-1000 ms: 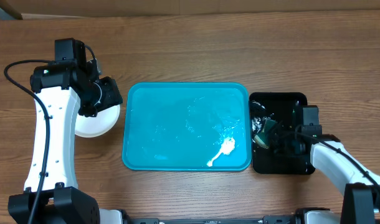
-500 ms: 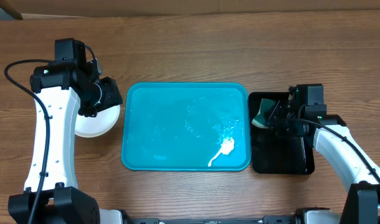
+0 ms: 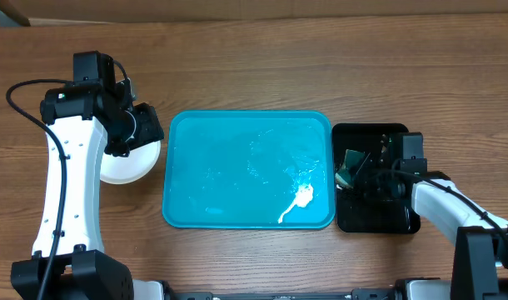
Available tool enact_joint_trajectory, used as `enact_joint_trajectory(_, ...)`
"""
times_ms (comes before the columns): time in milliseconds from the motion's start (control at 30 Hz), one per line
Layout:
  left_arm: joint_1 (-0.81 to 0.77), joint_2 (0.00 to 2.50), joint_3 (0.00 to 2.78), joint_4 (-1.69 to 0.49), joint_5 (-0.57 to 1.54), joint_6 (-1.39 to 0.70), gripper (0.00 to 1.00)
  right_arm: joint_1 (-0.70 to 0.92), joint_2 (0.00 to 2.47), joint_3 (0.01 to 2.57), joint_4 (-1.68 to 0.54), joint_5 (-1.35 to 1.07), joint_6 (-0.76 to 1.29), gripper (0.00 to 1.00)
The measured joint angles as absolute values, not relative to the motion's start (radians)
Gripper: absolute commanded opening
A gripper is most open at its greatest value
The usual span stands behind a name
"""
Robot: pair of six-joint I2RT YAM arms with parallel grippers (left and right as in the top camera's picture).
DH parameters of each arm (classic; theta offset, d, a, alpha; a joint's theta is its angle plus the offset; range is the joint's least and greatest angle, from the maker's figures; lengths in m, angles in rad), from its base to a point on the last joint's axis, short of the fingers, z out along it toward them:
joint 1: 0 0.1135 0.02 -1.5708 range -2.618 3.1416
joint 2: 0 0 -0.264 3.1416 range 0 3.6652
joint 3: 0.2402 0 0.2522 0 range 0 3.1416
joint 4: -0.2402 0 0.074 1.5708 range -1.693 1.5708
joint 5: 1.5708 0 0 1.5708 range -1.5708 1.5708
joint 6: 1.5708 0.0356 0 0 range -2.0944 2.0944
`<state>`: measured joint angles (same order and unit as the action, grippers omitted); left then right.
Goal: Clean dirty plates on tray and stack at the side
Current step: 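Set the sponge down in the black tray with the right gripper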
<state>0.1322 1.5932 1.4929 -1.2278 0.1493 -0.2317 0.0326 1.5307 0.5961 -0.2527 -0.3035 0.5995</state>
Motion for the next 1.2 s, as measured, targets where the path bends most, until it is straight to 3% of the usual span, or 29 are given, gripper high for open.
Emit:
enact_joint_trajectory(333, 0.132, 1.594, 1.493, -1.231, 0.149, -0.232, 0.60, 0.032, 1.531, 0.607, -0.265, -0.324, 0.561, 0.04)
enact_joint_trajectory(800, 0.132, 1.594, 1.493, -1.234, 0.149, -0.232, 0.60, 0.032, 1.563, 0.926, -0.628, -0.282, 0.374, 0.04)
enact_joint_trajectory(1033, 0.132, 1.594, 1.493, -1.234, 0.149, -0.232, 0.60, 0.032, 1.563, 0.868, -0.737, -0.149, 0.404, 0.04)
enact_joint_trajectory(1200, 0.132, 1.594, 1.493, -1.234, 0.149, -0.232, 0.60, 0.029, 1.554, 0.756, -0.645, -0.121, 0.413, 0.05)
